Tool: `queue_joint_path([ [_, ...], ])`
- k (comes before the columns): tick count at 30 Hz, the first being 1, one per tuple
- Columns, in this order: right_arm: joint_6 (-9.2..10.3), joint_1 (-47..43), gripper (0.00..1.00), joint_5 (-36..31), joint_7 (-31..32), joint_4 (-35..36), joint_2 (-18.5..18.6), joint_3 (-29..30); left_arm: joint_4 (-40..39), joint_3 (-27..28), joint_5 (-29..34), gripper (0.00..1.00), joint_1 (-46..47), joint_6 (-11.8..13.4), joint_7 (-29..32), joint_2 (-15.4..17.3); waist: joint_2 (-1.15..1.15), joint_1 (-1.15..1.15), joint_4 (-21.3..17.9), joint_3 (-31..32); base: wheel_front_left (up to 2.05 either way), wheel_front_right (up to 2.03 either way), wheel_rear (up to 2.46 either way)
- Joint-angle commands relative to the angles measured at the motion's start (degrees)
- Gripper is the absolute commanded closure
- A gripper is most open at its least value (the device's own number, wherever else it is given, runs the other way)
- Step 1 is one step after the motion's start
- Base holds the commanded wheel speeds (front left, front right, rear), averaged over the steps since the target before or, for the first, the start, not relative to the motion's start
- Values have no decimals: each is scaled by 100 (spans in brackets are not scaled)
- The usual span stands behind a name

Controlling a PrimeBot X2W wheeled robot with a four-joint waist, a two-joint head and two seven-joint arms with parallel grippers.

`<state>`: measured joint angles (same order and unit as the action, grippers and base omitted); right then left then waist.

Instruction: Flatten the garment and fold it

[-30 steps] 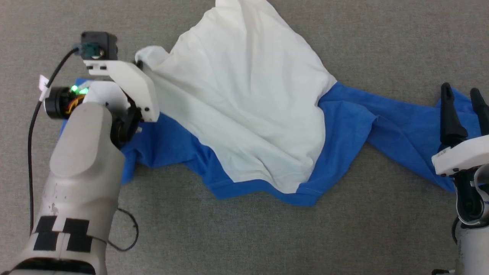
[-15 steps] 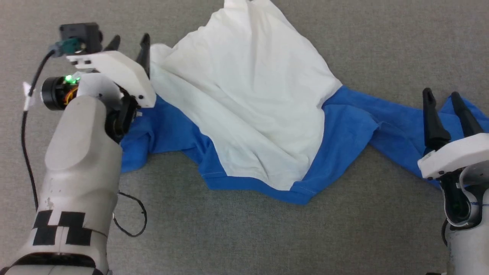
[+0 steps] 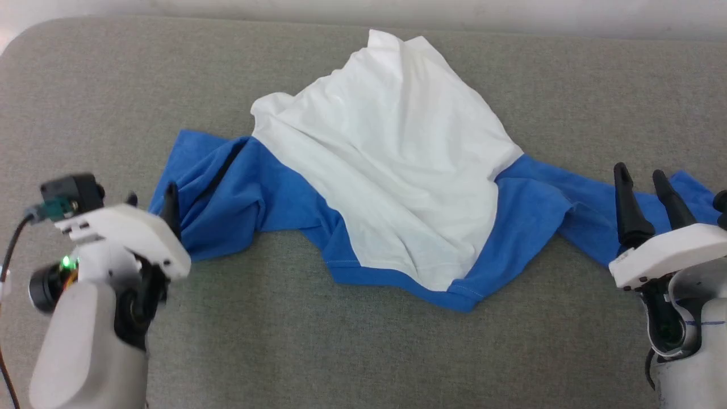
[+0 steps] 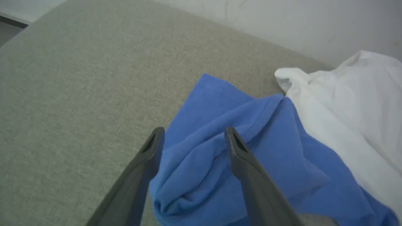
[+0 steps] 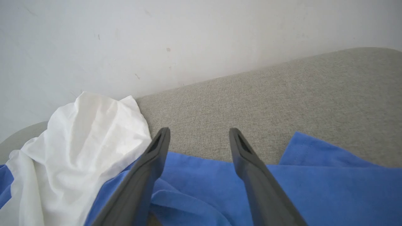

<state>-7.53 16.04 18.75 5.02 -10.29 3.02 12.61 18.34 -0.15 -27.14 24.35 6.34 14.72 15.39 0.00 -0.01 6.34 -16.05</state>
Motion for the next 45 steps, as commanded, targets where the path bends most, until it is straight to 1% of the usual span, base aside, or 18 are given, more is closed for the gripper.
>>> queue_joint_path([
  [1,4,-16,0,58,-47,-38,-14,-25,-170,7,-50,0,-237,103,259,32,0,1,29,25,0,0,0],
  [5,4,-1,0,92,-107,-121,-14,-68,-623,20,-47,0,-775,466,1044,152,0,1,-2,23,0,0,0],
  [7,4,-5,0,105,-133,-146,-14,-77,-771,32,-105,0,-940,585,1358,160,0,1,-16,13,0,0,0],
  [9,4,-3,0,114,-149,-167,-14,-77,-846,36,-150,0,-1046,637,1555,181,0,1,-36,-1,0,0,0],
  [11,4,4,0,111,-162,-179,-14,-73,-875,66,-243,0,-1090,628,1604,151,0,1,-50,-18,0,0,0],
  [12,4,7,0,108,-167,-182,-14,-71,-867,71,-277,6,-1098,606,1599,140,0,1,-54,-25,0,0,0],
  [13,4,8,0,107,-172,-184,-14,-71,-875,111,-349,100,-1082,571,1525,98,0,1,-57,-32,0,0,0],
  [15,4,6,0,106,-182,-190,-14,-70,-870,234,-444,100,-1036,523,1273,50,0,1,-61,-43,0,0,0],
  [18,4,-1,0,99,-187,-197,-14,-53,-878,632,-554,100,-854,557,560,-4,0,1,-38,-58,0,0,0],
  [19,4,-3,0,94,-185,-197,-14,-47,-877,776,-577,100,-771,567,297,-2,0,1,-27,-64,0,0,0],
  [22,4,2,0,79,-176,-192,-14,-28,-776,1011,-576,100,-565,545,-192,83,0,1,11,-81,0,0,0],
  [26,4,22,0,51,-146,-162,-14,-17,-496,1106,-521,100,-252,456,-514,271,0,1,57,-129,0,0,0],
  [29,4,41,0,24,-103,-112,-14,-24,-201,1067,-507,100,84,318,-636,393,0,1,76,-194,0,0,0],
  [36,4,112,0,-25,-6,38,-14,-62,456,775,-401,100,851,102,-756,478,0,1,17,-423,0,0,0],
  [37,4,117,0,-34,5,55,-14,-59,547,733,-397,66,932,68,-776,461,0,1,13,-451,0,0,0],
  [38,4,116,0,-39,10,68,-14,-55,639,687,-390,0,1014,32,-806,441,0,1,11,-470,0,0,0],
  [41,4,103,0,-54,35,84,-14,-46,896,630,-392,0,1195,-24,-942,384,0,1,6,-506,0,0,0],
  [45,4,80,0,-43,33,64,-14,-46,1025,566,-329,0,1229,-63,-1011,435,0,1,6,-468,0,0,0],
])
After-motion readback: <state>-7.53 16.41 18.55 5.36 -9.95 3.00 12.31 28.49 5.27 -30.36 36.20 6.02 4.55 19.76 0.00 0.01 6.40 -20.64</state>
